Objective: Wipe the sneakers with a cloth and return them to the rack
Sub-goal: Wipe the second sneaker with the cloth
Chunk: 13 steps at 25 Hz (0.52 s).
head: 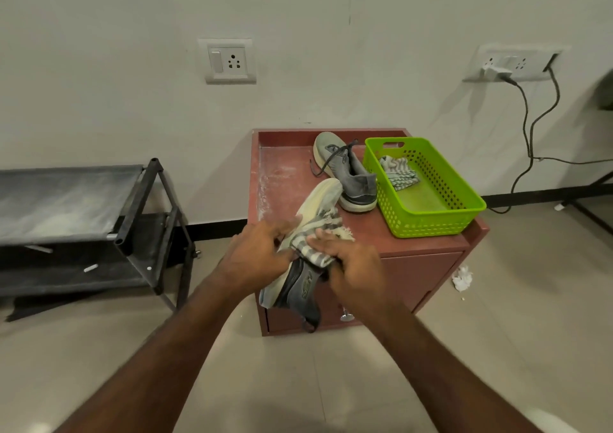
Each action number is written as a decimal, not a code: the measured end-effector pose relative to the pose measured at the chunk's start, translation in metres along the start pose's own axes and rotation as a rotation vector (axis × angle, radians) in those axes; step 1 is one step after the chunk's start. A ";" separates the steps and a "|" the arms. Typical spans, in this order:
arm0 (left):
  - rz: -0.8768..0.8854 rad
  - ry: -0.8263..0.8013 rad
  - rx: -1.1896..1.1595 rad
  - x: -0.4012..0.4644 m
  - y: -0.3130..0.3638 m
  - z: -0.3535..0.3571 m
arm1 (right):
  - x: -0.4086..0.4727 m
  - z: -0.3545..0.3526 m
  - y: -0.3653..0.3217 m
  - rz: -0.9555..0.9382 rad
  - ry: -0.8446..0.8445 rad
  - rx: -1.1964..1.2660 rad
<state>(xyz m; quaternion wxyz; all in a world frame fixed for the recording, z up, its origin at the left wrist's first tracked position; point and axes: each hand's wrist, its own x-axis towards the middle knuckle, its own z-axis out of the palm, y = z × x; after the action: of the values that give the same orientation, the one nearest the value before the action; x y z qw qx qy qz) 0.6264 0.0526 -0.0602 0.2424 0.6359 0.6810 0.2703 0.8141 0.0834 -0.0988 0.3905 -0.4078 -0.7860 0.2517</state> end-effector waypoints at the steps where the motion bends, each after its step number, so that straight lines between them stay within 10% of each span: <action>1: 0.000 0.007 -0.002 0.000 0.000 -0.001 | -0.003 0.006 0.001 -0.015 -0.020 -0.012; 9: -0.022 -0.028 -0.107 0.004 -0.007 -0.004 | 0.026 -0.030 0.028 0.255 0.253 -0.180; 13: 0.000 -0.021 -0.125 0.011 -0.014 -0.004 | 0.010 -0.003 0.008 -0.024 0.089 -0.104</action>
<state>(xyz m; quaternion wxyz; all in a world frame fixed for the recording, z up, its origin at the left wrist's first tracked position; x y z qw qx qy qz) 0.6125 0.0624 -0.0666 0.2885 0.6223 0.6604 0.3056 0.8163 0.0963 -0.0989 0.4063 -0.4287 -0.7848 0.1876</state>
